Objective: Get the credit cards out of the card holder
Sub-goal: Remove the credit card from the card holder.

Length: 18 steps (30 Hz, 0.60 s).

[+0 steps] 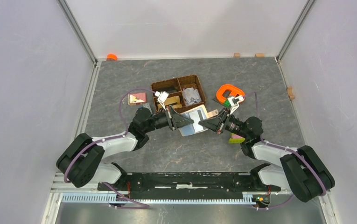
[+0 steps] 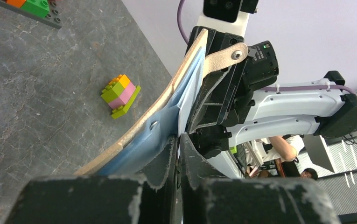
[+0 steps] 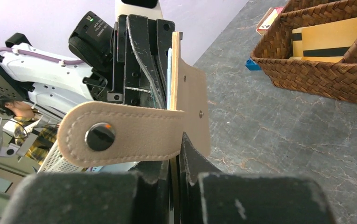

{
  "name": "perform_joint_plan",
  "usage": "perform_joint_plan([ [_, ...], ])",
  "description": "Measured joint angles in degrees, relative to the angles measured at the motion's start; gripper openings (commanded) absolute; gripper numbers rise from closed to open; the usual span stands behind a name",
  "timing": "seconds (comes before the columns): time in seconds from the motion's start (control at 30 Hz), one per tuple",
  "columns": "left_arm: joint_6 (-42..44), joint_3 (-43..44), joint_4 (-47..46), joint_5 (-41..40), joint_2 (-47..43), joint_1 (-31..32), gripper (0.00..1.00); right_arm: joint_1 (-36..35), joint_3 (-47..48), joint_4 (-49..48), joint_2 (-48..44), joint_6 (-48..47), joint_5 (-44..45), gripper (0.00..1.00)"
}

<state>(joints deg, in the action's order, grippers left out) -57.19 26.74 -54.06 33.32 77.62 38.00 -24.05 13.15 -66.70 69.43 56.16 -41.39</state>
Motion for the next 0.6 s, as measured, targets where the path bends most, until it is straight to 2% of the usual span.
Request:
perform_joint_plan([
  [0.17,0.2,-0.1,-1.1,0.0,-0.4,0.0,0.27,-0.1,-1.4,-5.7,1.9,3.3,0.1,0.02],
  [0.27,0.0,-0.6,-4.1,0.4,-0.3,0.1,0.27,-0.1,-2.4,-10.5,3.9,6.3,0.2,0.07],
  [0.33,-0.8,-0.9,-7.0,1.0,0.1,0.1,0.22,-0.1,-2.6,-13.2,5.1,7.9,0.2,0.20],
  [0.37,-1.2,-1.0,-8.4,1.4,0.5,0.1,0.18,-0.1,-2.7,-14.7,5.7,8.9,0.2,0.23],
  [0.47,-2.3,-1.1,-11.6,1.8,1.5,0.1,0.06,-0.1,-2.8,-17.1,6.8,10.8,0.2,0.23],
  [0.6,-2.8,-1.6,-12.9,2.0,1.6,0.1,0.02,-0.1,-3.0,-17.6,7.5,13.0,0.2,0.26],
])
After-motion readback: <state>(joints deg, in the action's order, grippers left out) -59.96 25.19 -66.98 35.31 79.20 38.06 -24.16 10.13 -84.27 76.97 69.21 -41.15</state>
